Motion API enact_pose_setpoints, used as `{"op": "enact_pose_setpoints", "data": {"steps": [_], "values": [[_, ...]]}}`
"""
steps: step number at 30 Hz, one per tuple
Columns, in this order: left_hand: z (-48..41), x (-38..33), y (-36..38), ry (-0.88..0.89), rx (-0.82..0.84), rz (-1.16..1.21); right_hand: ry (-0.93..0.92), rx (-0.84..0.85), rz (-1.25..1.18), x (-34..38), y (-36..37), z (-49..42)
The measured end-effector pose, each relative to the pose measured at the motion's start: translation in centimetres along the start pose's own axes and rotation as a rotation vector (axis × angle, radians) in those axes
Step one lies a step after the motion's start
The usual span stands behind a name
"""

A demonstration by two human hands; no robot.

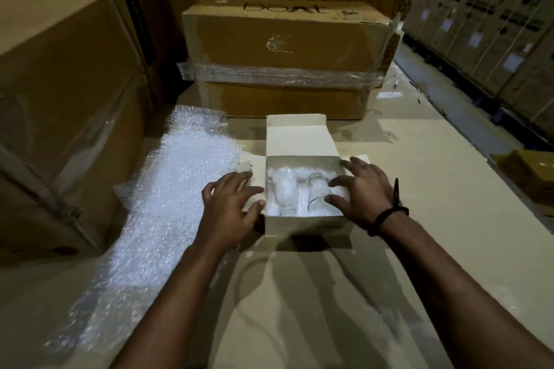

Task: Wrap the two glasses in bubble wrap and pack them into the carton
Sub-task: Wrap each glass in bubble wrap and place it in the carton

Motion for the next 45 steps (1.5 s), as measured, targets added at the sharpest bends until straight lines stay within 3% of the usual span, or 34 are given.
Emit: {"op": "enact_pose_setpoints", "data": {"steps": [2, 4, 8, 11, 13, 17, 23, 30, 34, 37, 42, 45], "values": [[2.5, 1.7, -1.0, -0.075, -0.141, 0.005, -0.124, -0.241, -0.253, 2.8, -0.9, 2.1], [4.8, 3.8, -1.2, -0.188, -0.139, -0.068, -0.254, -0.344, -0.380, 6.2, -0.9, 4.6], [7.9, 7.4, -0.8, -0.434, 0.092, -0.166, -0.311, -0.132, -0.460, 12.2, 4.1, 7.0], [8.7, 8.1, -0.3, -0.418, 0.256, -0.246, -0.231, 0.059, -0.473, 14.7, 8.4, 7.6], [9.1, 8.5, -0.4, -0.413, 0.252, -0.221, -0.181, 0.126, -0.413, 15.7, 10.0, 7.7], [8.8, 9.8, -1.5, -0.418, 0.161, -0.159, -0.156, 0.102, -0.204, 16.4, 11.5, 7.5], [7.8, 10.2, -2.8, -0.382, 0.103, -0.233, -0.164, 0.055, -0.167, 16.4, 12.0, 7.6], [8.5, 8.8, -5.7, -0.469, -0.236, 0.029, -0.132, 0.042, -0.210, 16.2, 12.4, 7.5], [8.8, 9.0, -5.2, -0.525, -0.043, 0.057, -0.114, 0.127, -0.296, 16.6, 11.6, 7.3], [9.3, 9.9, -3.7, -0.520, 0.124, 0.167, 0.033, 0.098, -0.519, 17.7, 10.2, 6.8], [9.8, 10.8, -5.1, -0.417, 0.018, 0.175, 0.186, 0.160, -0.386, 21.2, 10.9, 6.4], [10.5, 12.7, -6.0, -0.413, 0.017, 0.025, 0.237, 0.057, -0.489, 21.6, 10.3, 6.2]]}}
Point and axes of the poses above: each hand's wrist, its own z-axis away from the middle knuckle, its own y-axis out of the palm, x = y × z, the point moved 6 cm from there along -z, towards the middle knuckle, and after that the axes turned 5 degrees about y, right-handed, at the moved point
